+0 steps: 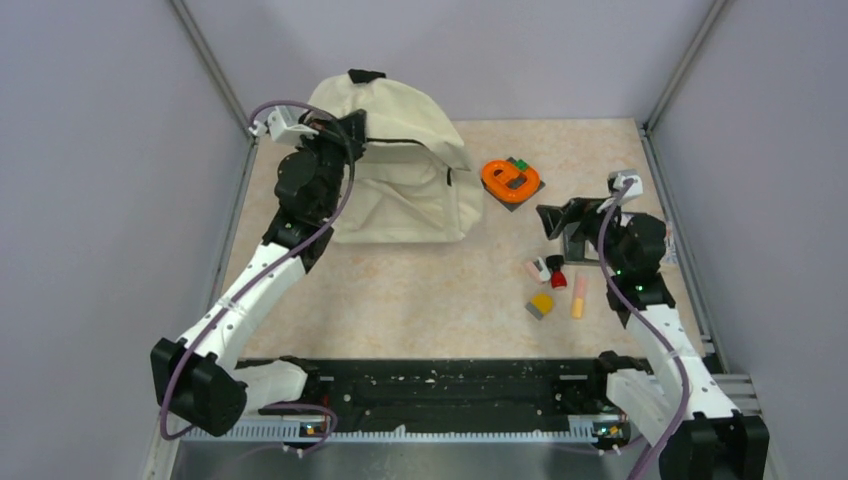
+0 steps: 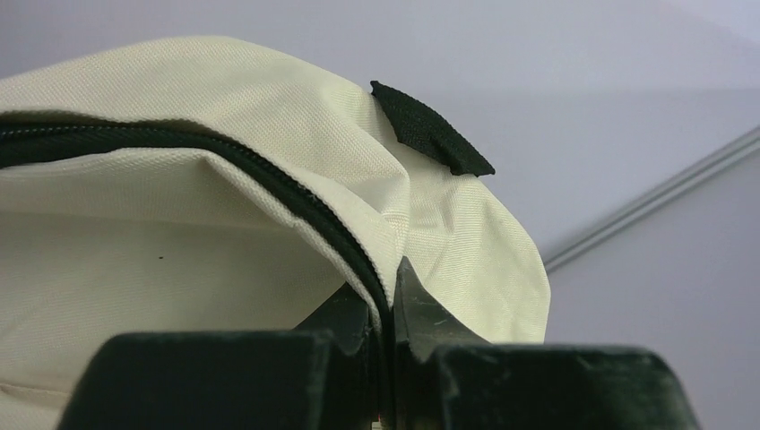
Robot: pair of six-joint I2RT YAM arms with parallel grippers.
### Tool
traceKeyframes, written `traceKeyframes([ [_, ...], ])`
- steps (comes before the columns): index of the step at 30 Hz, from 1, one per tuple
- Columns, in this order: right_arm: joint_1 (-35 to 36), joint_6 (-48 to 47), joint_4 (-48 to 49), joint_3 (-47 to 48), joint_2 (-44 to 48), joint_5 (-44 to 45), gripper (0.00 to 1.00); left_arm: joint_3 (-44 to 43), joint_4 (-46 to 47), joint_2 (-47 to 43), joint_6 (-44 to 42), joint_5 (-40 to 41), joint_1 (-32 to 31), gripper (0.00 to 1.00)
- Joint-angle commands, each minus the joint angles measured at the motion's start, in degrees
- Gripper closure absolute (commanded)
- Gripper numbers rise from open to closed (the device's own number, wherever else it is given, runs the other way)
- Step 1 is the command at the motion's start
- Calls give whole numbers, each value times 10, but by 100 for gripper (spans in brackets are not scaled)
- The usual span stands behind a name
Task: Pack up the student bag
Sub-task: Pick up the student bag at the corner of the board.
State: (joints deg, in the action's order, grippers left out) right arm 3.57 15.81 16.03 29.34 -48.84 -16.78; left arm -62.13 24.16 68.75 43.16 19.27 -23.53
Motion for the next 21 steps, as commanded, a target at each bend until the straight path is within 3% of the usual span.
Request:
traceKeyframes([
  [1,0,-23,-16,51,43,-155,2,-11,-47,-36,72,-96,-8,100],
  [5,42,-8,0,68,45,-215,2,29,-60,-56,93,-134,-12,100],
  [10,127,-30,-53,105,14,-231,4,45,-99,-66,110,-189,-13,100],
  [17,274,-77,-103,112,-30,-102,9,71,-105,-83,120,-211,-13,100],
  [21,321,-33,-41,64,-34,-24,13,72,-109,-91,115,-212,-12,100],
])
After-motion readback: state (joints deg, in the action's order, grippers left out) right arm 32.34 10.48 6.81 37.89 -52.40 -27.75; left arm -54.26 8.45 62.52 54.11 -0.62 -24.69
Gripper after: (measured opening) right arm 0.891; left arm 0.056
